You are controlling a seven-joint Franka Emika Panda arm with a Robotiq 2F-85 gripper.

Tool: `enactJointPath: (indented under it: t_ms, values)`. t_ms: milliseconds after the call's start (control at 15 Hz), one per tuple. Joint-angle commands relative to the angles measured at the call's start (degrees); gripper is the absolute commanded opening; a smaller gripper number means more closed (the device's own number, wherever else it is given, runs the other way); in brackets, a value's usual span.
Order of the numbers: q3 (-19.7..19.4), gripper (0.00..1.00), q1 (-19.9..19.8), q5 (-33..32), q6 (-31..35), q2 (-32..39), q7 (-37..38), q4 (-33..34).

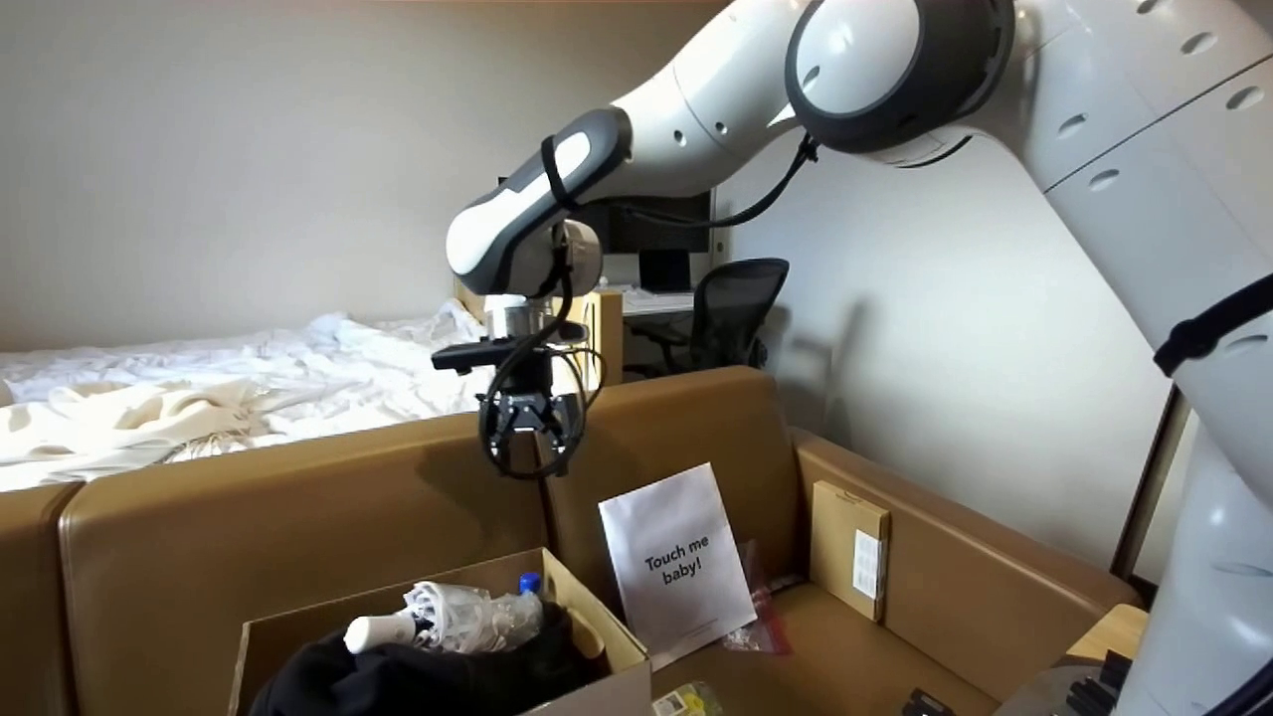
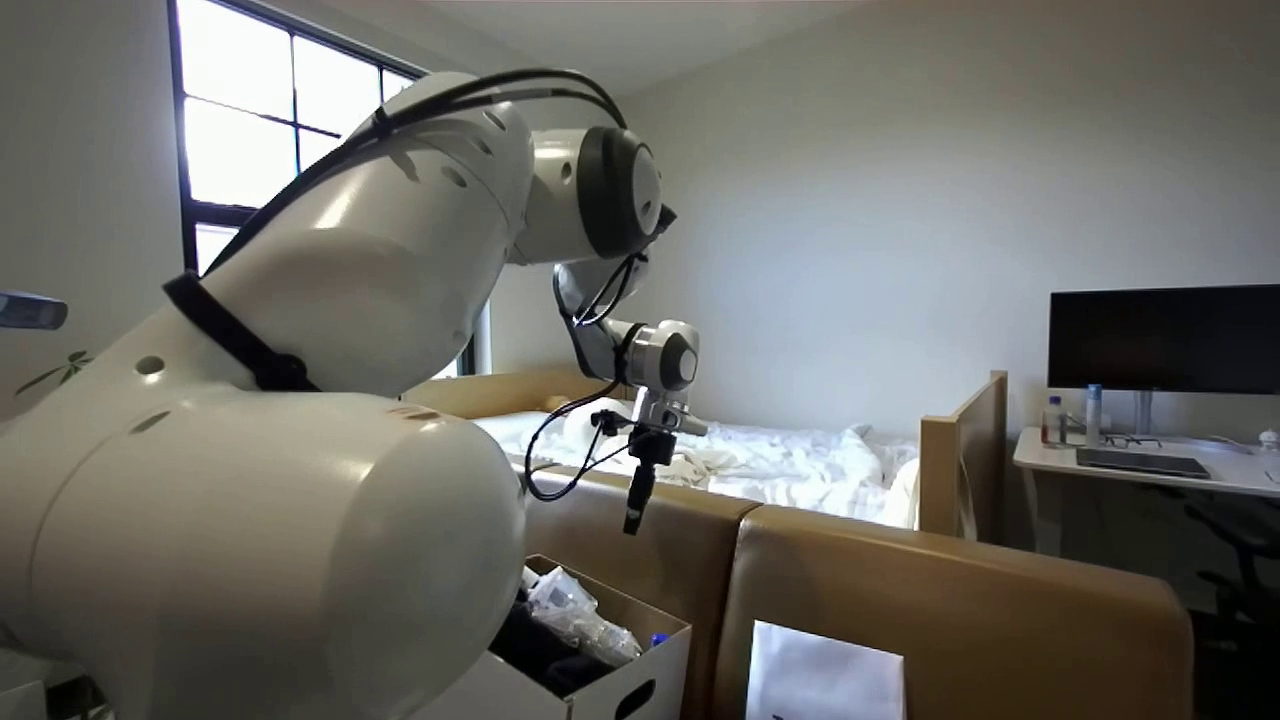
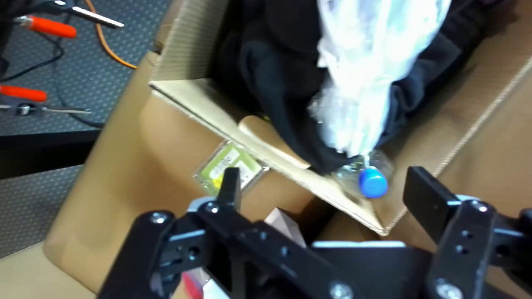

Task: Put the umbrella into the box

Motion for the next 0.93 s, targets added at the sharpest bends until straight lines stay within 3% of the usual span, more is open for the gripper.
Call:
enactJointPath:
  t_ms: [0,267,467,533,667,867]
  values:
    - [-0.43,1.00,-3.05,-4.96,-2.24,-9.85,-8.59,-13.81]
    - [-3.56,1.00,-4.00,-16.94,7.17,-17.74,-13.76,-25.22]
    - [-4.46,1.00,-6.31,-20.12,20.56,-23.73,-13.83,-34.19]
    - [-3.67,1.00,-5.43,-19.16,13.41,-17.43,-11.91,-25.83]
    - [-3.83,1.00,-6.63,-19.49,18.05,-20.63,-12.14,-30.38]
    - [-3.68,1.00,-6.89,-19.53,18.62,-22.14,-12.25,-31.92]
